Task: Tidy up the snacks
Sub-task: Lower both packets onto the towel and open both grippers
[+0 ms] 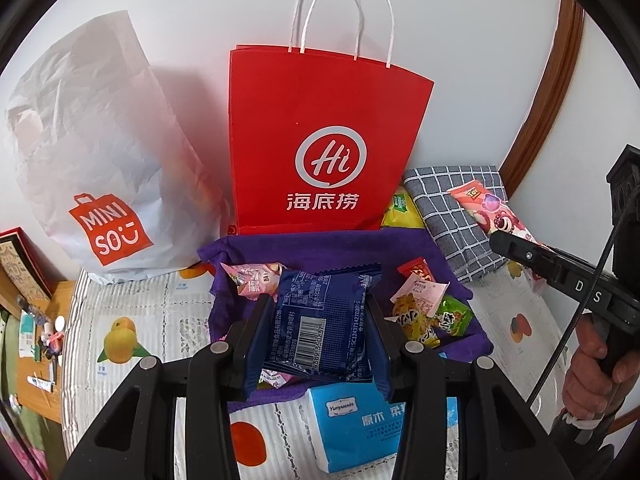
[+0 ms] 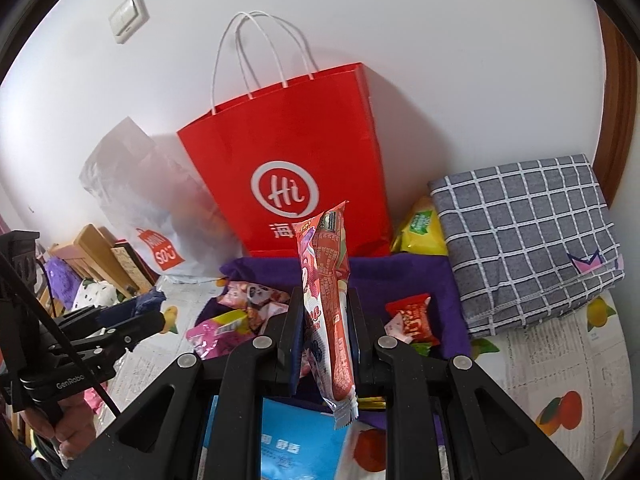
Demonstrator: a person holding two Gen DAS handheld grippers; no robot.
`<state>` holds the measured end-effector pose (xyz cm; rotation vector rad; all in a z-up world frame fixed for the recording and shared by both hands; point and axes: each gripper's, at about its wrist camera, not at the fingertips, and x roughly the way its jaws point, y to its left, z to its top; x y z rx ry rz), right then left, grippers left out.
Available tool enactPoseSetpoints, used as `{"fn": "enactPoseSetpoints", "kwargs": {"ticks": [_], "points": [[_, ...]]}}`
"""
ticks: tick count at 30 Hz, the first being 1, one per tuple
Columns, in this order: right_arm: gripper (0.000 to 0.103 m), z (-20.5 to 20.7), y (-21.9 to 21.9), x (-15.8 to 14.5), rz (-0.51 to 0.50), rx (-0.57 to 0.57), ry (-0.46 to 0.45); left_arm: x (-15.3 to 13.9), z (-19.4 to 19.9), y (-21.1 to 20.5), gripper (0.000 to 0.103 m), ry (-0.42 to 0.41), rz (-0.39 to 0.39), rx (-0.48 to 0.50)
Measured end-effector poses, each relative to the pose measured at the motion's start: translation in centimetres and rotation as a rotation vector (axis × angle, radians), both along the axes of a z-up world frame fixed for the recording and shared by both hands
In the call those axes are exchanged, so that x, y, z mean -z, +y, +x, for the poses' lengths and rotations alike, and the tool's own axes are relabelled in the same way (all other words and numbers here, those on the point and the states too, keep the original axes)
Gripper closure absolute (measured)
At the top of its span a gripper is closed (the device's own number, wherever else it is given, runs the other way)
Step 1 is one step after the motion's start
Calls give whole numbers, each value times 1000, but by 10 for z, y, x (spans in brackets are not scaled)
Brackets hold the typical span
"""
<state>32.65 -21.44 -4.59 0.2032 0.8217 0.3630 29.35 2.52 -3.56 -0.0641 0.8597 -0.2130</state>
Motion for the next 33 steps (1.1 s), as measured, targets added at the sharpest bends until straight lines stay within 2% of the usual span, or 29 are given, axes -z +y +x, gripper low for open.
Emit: {"fn": "enactPoseSetpoints", "kwargs": {"ticks": [33], "points": [[85,19,-3,21,-15,-11,64,26,32,-29,62,43,27,73]]}}
